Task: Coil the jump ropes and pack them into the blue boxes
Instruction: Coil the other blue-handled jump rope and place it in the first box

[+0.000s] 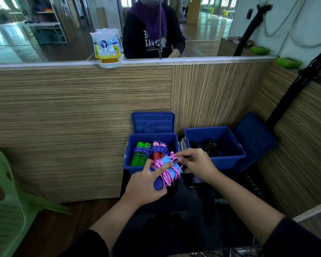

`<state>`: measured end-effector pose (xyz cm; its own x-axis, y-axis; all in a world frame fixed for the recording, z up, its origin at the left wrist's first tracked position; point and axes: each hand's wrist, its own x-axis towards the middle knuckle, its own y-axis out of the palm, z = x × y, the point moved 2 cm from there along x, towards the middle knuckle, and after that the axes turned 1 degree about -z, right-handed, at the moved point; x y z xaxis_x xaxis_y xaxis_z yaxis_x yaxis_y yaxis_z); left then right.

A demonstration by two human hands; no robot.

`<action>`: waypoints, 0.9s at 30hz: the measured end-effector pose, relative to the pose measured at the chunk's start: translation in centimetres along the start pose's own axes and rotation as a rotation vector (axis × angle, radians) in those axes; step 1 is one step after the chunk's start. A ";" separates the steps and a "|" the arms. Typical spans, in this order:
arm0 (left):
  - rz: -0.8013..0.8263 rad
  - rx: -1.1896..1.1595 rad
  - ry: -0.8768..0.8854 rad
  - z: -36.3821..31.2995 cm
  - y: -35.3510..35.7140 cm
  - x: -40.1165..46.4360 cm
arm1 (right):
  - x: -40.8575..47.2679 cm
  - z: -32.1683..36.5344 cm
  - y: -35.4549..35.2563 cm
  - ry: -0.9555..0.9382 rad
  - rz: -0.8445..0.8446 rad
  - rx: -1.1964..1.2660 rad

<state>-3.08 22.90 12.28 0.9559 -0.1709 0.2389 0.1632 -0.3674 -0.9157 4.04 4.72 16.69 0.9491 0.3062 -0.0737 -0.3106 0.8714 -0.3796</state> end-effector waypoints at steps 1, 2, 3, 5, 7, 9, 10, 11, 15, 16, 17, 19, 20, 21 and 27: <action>-0.012 -0.016 -0.006 0.1 -0.1 0.0 | 0.0 0.1 -0.1 0.008 0.005 0.026; -0.026 -0.029 -0.009 0.1 -0.2 0.0 | 0.1 0.2 -0.2 0.006 0.003 0.037; -0.038 -0.038 -0.011 0.1 -0.3 0.0 | 0.1 0.3 -0.2 0.001 -0.001 0.045; -0.054 -0.043 -0.019 0.2 -0.6 0.1 | -0.1 0.3 -0.1 -0.008 -0.016 0.091; -0.074 -0.041 -0.027 0.2 -0.9 0.2 | -0.2 0.2 0.1 -0.010 -0.041 0.143; -0.090 -0.048 -0.031 0.4 -1.0 0.1 | -0.3 0.1 0.3 0.002 -0.044 0.165; -0.099 -0.056 -0.028 0.5 -1.0 0.0 | -0.4 0.0 0.3 0.014 -0.026 0.179; -0.108 -0.073 -0.024 0.6 -1.0 -0.1 | -0.4 -0.1 0.2 0.021 -0.003 0.197; -0.151 -0.181 0.046 0.1 -1.3 -0.4 | -0.7 -0.3 -0.3 0.022 0.032 0.336; -0.157 -0.197 0.071 -0.2 -1.5 -0.4 | -0.7 -0.2 -0.4 0.016 0.038 0.352; -0.160 -0.213 0.088 -0.4 -1.6 -0.4 | -0.6 -0.1 -0.5 0.004 0.047 0.348; -0.168 -0.247 0.104 -0.5 -1.9 -0.5 | -0.3 0.2 -0.8 -0.048 0.062 0.305; -0.166 -0.261 0.106 -0.4 -2.0 -0.5 | -0.2 0.4 -0.9 -0.078 0.065 0.291; -0.158 -0.268 0.108 -0.3 -2.0 -0.5 | -0.2 0.5 -0.9 -0.107 0.064 0.283; -0.043 -0.253 0.132 -0.4 -1.8 -0.5 | 0.2 0.7 -1.1 -0.145 0.082 0.230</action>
<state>-3.95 23.28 13.92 0.9065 -0.2617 0.3313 0.1212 -0.5904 -0.7980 4.51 4.11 17.73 0.9081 0.4165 0.0432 -0.4055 0.9004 -0.1578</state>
